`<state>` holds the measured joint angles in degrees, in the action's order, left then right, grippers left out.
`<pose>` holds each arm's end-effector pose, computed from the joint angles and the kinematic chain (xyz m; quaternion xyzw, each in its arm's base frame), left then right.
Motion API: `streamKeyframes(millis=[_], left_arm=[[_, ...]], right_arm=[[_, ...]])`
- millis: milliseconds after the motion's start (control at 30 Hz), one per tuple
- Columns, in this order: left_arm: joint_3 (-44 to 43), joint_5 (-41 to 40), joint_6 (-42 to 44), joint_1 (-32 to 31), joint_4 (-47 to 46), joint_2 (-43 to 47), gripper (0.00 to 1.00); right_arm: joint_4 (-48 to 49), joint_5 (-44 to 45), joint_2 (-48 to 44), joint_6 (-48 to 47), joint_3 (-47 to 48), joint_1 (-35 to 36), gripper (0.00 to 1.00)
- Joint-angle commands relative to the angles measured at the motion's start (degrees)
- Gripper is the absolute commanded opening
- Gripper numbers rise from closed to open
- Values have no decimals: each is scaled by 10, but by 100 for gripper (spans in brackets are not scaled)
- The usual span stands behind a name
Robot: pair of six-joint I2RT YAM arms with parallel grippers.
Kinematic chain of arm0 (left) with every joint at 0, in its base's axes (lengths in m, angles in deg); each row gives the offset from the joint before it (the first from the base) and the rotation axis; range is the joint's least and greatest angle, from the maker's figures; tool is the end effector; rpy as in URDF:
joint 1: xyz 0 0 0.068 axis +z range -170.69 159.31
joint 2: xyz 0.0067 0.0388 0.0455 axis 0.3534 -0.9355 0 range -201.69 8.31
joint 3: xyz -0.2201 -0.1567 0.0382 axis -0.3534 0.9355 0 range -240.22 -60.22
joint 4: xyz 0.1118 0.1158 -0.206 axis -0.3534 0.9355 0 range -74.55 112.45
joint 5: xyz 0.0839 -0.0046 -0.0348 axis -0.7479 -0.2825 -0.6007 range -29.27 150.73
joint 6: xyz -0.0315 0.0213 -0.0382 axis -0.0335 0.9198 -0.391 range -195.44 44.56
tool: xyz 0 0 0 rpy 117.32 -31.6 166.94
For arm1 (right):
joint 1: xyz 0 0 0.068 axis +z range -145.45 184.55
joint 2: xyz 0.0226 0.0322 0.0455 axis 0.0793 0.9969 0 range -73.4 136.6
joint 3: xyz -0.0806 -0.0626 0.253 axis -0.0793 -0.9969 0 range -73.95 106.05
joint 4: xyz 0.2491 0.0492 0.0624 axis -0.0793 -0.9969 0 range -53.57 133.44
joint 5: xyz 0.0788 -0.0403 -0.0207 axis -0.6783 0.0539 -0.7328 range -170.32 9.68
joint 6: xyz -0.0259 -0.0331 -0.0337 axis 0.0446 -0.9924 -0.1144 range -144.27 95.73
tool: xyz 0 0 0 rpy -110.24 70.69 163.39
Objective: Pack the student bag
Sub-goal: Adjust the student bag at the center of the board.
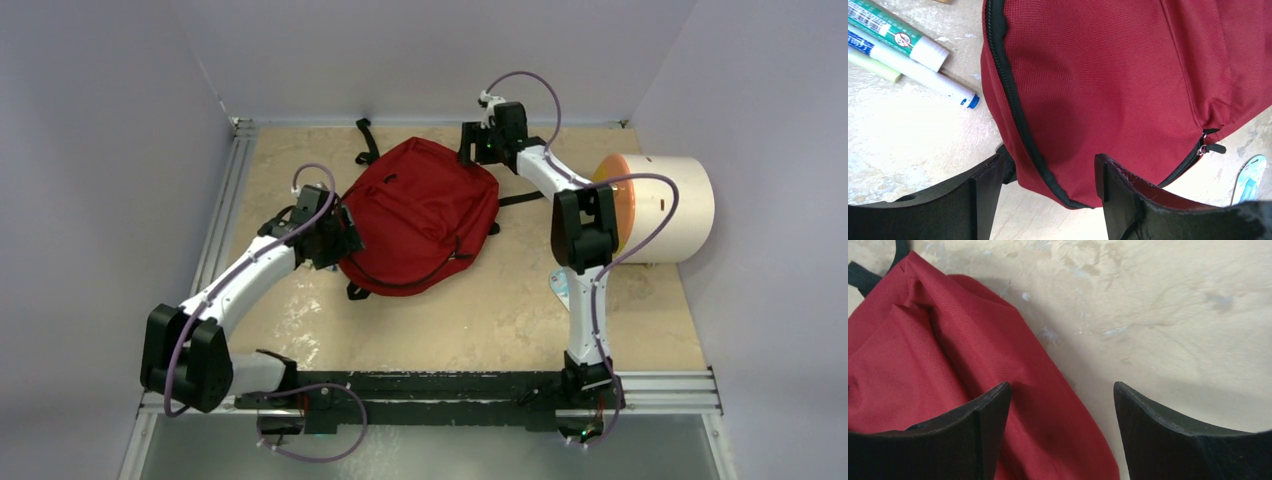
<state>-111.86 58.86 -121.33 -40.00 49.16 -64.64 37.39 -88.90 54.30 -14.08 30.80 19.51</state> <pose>0.2415 -0.0833 0.2431 -0.2240 0.9270 -0.1488 0.2615 0.5067 0.1408 0.2292 -0.0737 0.8569 0.1731 0.4800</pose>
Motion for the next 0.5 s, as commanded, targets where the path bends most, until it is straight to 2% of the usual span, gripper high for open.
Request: streamKeyframes(millis=[0, 67, 167, 333, 467], left_arm=[[1, 23, -2, -3, -42, -24, 65], [7, 40, 7, -3, -59, -32, 62], [9, 65, 25, -3, -85, -53, 53], [-11, 79, 46, -2, -109, -98, 25], [-63, 78, 72, -2, -116, -151, 9]], right_arm=[[-45, -69, 32, -24, 66, 3, 73], [-47, -69, 42, -14, 66, 2, 65], [-40, -51, 37, 6, 46, 2, 41], [7, 10, -35, 55, -44, -9, 3], [36, 60, -104, 109, -128, -27, 0]])
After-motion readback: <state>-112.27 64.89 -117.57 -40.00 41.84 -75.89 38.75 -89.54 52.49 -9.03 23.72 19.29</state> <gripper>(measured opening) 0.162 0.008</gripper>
